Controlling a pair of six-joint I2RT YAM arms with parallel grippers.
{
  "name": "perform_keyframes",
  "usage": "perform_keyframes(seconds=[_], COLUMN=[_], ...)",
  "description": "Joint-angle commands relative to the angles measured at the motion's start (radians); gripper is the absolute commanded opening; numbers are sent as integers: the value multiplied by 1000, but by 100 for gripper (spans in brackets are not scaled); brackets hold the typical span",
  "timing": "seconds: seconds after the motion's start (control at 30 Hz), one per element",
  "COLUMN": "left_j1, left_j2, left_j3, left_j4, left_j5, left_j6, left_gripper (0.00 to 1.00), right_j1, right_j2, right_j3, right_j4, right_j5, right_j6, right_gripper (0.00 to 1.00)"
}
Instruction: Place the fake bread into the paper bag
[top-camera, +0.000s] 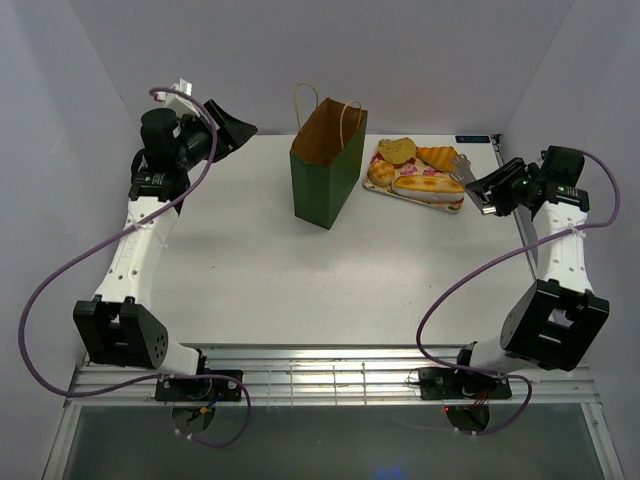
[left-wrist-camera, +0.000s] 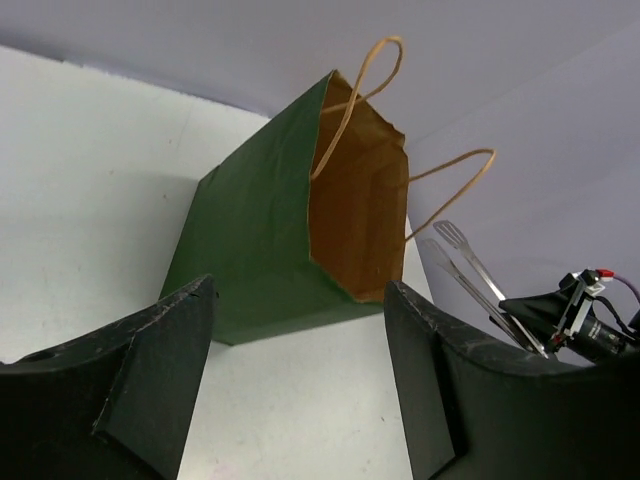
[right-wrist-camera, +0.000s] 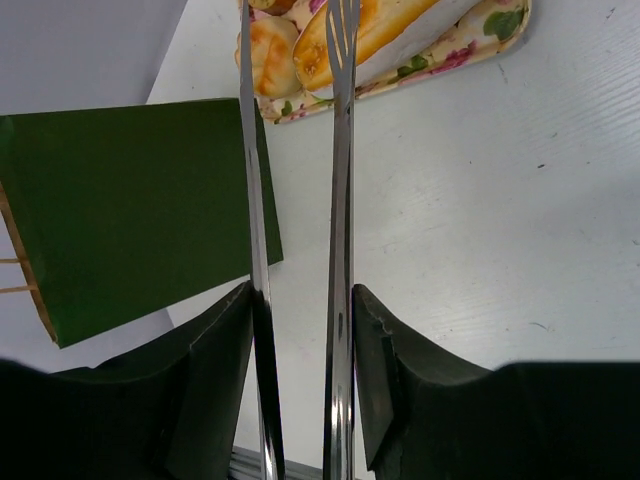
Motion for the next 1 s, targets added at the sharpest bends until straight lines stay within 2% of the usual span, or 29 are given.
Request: perform_keyframes(seconds=[0.0, 0.1, 0.17, 0.3, 0.4, 0.5, 0.63, 0.77, 0.8, 0.87, 0.97], left_j1=[-47, -98, -144, -190, -188, -178, -176, -166, -156, -127, -122], left_j2=[64, 145, 258, 303, 297, 285, 325, 394, 409, 455, 516], left_j3=[120, 235, 387, 435, 380, 345, 392, 443, 444, 438, 467], left_j4=[-17, -28, -98, -83, -7, 84, 63, 61, 102, 171, 222], left_j5=[-71, -146, -195, -296, -335, -261, -192, -141, -64, 33, 121], left_j6=[48, 55, 78, 66, 23, -17, 5, 55, 45, -15, -40], left_gripper=[77, 77, 77, 78, 81, 87, 98, 98, 98, 89, 86], right_j1=[7, 7, 5, 7, 7, 15, 22, 22, 22, 22, 22], right_j2=[34, 54, 51, 12, -10, -44, -74, -105, -110, -130, -140], right_j3=[114, 177, 177, 118, 65, 18, -34, -85, -88, -91, -91], right_j4=[8, -34, -52, -55, -100, -98, -74, -65, -65, -74, -94], right_j5=[-34, 3, -5, -31, -36, -31, -57, -71, -71, -59, -53], right_j6=[58, 49, 67, 106, 100, 95, 100, 109, 107, 104, 90], right_gripper=[48, 48, 48, 47, 47, 47, 48, 48, 48, 48, 48])
